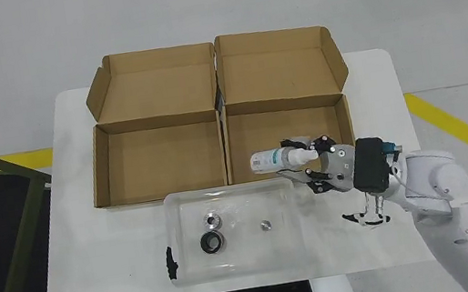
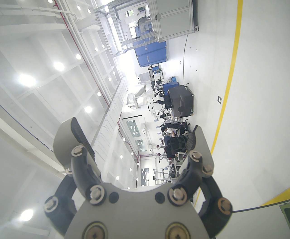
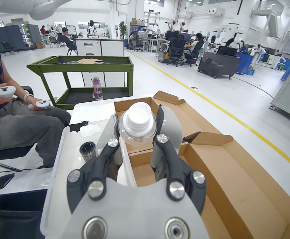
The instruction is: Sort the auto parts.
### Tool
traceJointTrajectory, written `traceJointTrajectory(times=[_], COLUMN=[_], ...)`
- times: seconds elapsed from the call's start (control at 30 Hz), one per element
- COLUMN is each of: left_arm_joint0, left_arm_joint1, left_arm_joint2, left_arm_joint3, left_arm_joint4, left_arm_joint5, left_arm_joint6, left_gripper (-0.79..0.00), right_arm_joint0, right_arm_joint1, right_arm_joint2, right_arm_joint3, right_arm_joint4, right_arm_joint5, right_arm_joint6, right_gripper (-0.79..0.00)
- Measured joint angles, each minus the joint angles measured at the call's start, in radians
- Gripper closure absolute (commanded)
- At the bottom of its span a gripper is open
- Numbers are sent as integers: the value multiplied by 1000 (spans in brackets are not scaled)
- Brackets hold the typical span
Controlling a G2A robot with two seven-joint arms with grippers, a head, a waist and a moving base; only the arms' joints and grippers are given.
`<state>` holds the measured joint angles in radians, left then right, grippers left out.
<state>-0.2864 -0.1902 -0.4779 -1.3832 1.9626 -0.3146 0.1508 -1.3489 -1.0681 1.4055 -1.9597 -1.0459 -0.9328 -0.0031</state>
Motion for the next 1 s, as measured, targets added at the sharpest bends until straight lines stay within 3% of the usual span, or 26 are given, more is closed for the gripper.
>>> traceJointTrajectory(times=[0.57, 1.0], left_arm_joint0=[0, 0], left_arm_joint1=[0, 0], left_arm_joint2=[0, 0], left_arm_joint3=[0, 0], left_arm_joint4=[0, 0], left_arm_joint5=[0, 0], left_arm_joint6=[0, 0], left_gripper=[-785, -785], right_arm_joint0=[-5, 145], right_arm_joint1=[2, -13], right_arm_joint2=[34, -96], right_arm_joint3=[44, 116], right_arm_joint4=[94, 80], right_arm_joint5=[57, 131], right_arm_joint6=[-39, 75], right_gripper=[0, 0])
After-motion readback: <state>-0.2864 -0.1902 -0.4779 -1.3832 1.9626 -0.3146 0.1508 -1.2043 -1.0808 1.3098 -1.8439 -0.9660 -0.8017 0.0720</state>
